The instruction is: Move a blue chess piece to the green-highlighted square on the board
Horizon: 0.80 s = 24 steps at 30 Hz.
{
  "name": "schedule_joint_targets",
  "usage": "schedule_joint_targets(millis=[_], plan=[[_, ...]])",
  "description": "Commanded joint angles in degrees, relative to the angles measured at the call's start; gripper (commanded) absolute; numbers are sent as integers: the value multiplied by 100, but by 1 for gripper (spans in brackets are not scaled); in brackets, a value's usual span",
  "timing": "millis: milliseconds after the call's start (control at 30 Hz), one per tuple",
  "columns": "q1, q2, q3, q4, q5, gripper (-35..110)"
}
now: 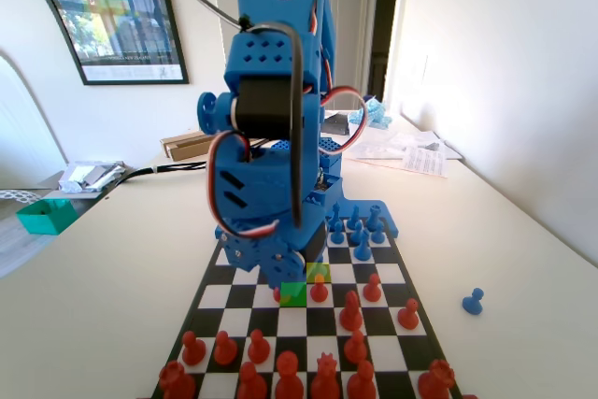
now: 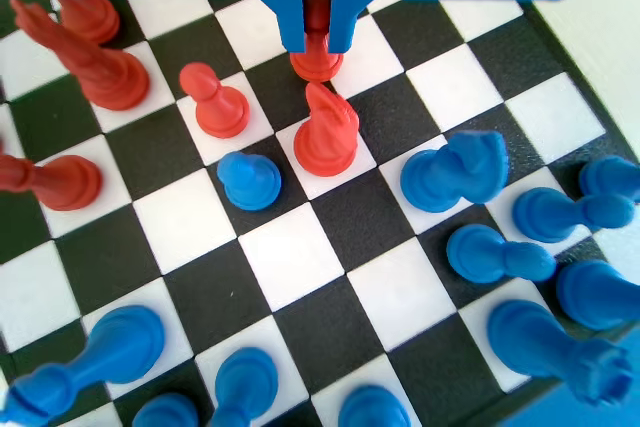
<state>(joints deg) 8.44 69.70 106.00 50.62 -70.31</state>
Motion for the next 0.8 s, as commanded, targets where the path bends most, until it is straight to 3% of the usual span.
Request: schedule_joint_targets(millis=[0, 333, 767], plan=[[264, 773, -448, 246, -9, 1], [1274, 1292, -993, 809, 53, 1], [2988, -149, -1591, 527, -334, 1]])
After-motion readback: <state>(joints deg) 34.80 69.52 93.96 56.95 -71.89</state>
